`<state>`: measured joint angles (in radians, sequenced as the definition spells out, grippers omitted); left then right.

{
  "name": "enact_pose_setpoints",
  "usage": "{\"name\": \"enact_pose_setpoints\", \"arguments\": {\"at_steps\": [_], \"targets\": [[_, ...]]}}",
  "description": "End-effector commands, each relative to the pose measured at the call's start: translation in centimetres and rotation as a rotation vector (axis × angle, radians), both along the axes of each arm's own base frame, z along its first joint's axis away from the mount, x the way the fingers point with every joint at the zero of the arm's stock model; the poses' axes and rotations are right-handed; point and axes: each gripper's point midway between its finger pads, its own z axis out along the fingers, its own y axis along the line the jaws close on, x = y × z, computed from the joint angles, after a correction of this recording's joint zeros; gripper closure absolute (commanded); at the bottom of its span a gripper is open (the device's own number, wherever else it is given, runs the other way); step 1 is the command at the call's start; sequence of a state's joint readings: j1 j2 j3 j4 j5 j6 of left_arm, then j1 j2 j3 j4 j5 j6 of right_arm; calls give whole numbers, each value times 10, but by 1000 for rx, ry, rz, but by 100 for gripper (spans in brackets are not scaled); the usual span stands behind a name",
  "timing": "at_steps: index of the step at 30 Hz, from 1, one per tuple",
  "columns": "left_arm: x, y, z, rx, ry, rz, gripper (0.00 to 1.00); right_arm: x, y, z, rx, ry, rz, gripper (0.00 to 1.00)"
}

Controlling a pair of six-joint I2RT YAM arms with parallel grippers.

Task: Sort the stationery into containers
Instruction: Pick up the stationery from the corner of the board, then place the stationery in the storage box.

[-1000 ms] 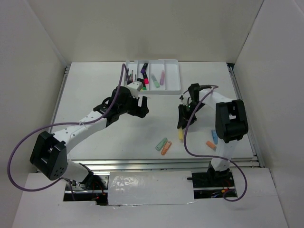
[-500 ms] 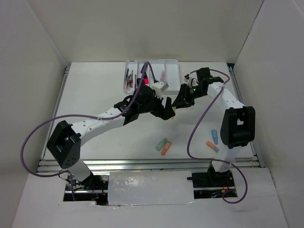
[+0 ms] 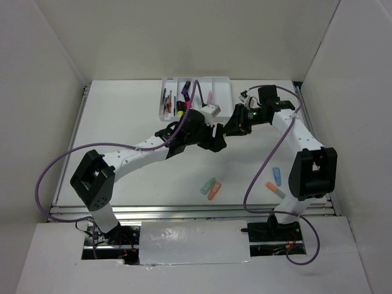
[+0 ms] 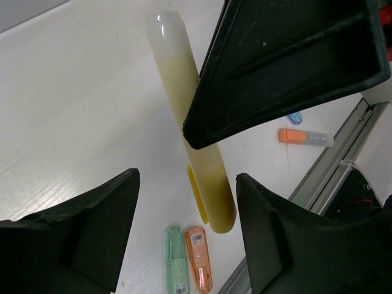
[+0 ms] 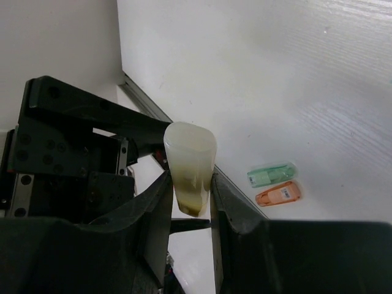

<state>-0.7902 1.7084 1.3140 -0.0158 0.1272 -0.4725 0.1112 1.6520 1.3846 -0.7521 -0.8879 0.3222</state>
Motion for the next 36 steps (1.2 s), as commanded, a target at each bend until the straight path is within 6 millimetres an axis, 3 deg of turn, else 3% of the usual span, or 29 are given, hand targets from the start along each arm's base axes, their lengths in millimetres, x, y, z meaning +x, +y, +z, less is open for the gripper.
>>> {"name": "enact_pose_setpoints", "arguments": {"at_steps": [1,3,5,6,10,13,14,15,17,18,20,21,23,24,25,29,30,32,33,35,36], "targets": [[2,-13,14,-36,-31,-26,25,-2,2,20,44,-56,8,100],[1,-17,17,-57,-29,-47,41,-2,1,20,44,-62,8,100],[-2,-20,21,-79,-22,-77,52,-3,1,19,41,-62,12,100],[-4,-22,24,-90,-22,-91,65,-3,1,19,41,-60,13,96],[0,-21,30,-104,-19,-90,88,6,-9,19,32,-77,-1,79],[19,-9,36,-96,-39,-20,97,15,-35,17,-10,-75,-54,57],[29,-3,37,-85,-42,9,100,26,-70,18,-23,-82,-144,49],[53,13,46,-65,-68,91,100,29,-85,19,-42,-108,-163,48],[84,27,38,-6,-92,165,100,29,-114,17,-85,-114,-229,42],[105,43,34,22,-93,218,100,30,-138,17,-114,-140,-267,42],[153,59,32,45,-112,304,100,23,-161,13,-169,-139,-302,42],[176,57,26,54,-119,315,100,18,-178,10,-200,-141,-329,42],[205,66,22,56,-133,345,100,8,-198,3,-288,-177,-332,42],[222,67,37,41,-183,382,100,2,-212,-2,-311,-166,-357,42],[237,67,12,65,-169,396,100,-6,-218,-6,-342,-163,-365,42],[278,64,2,47,-224,433,97,-30,-239,-23,-429,-150,-371,42],[285,60,-12,48,-236,423,95,-36,-243,-23,-446,-151,-379,42],[295,59,-13,44,-267,431,93,-46,-251,-35,-502,-132,-373,42],[299,57,-32,63,-256,426,93,-50,-252,-38,-520,-130,-371,42],[305,54,-36,65,-270,428,92,-55,-262,-44,-590,-123,-366,43],[308,55,-50,79,-257,431,91,-57,-265,-48,-614,-117,-364,43]]}}
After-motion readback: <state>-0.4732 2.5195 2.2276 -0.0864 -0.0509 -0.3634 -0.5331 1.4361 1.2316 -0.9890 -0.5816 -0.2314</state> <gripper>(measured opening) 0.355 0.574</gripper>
